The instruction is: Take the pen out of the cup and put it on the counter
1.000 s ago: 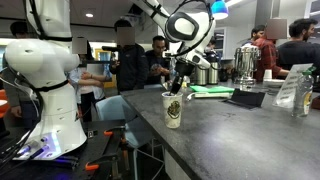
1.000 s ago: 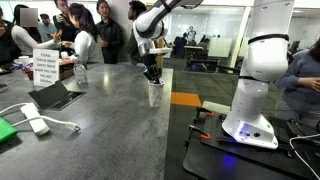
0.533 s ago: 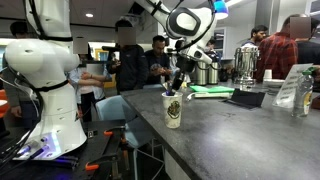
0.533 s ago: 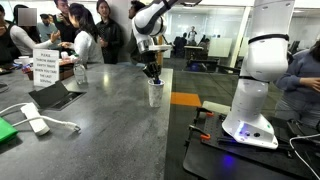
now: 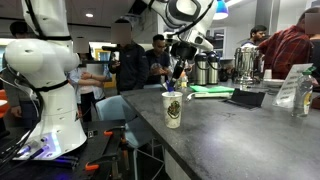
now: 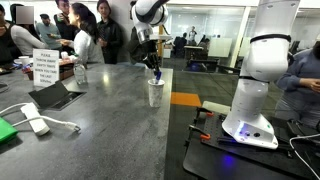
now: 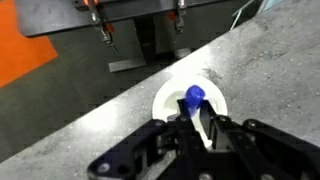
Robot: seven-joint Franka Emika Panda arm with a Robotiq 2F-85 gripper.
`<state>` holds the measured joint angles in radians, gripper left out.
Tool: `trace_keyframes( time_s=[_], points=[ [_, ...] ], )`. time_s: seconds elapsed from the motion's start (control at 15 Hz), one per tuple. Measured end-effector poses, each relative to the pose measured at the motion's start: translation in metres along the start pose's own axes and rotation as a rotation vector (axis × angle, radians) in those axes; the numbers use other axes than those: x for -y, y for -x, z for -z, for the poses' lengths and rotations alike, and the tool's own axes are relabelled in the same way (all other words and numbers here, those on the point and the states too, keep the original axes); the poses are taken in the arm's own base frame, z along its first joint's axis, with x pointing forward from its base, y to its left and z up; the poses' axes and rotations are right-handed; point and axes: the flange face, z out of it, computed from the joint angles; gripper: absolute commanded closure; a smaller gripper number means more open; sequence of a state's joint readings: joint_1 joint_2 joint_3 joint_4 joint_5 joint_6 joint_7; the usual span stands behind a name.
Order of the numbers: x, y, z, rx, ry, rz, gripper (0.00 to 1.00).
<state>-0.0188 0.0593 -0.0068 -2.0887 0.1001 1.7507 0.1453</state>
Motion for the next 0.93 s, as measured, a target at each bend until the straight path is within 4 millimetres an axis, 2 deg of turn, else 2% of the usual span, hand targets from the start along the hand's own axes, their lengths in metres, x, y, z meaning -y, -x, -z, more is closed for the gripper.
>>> trace_keyframes(
  time_s=[0.27, 0.6, 0.8, 0.93],
  points=[
    [0.004, 0.025, 0.037, -0.004, 0.0, 0.016, 0.95],
    [0.014, 0.054, 0.097, -0.06, -0.003, 0.05, 0.95],
    [0.013, 0.049, 0.118, -0.126, 0.008, 0.047, 0.95],
    [0.015, 0.026, 0.114, -0.186, 0.032, 0.04, 0.95]
  ],
)
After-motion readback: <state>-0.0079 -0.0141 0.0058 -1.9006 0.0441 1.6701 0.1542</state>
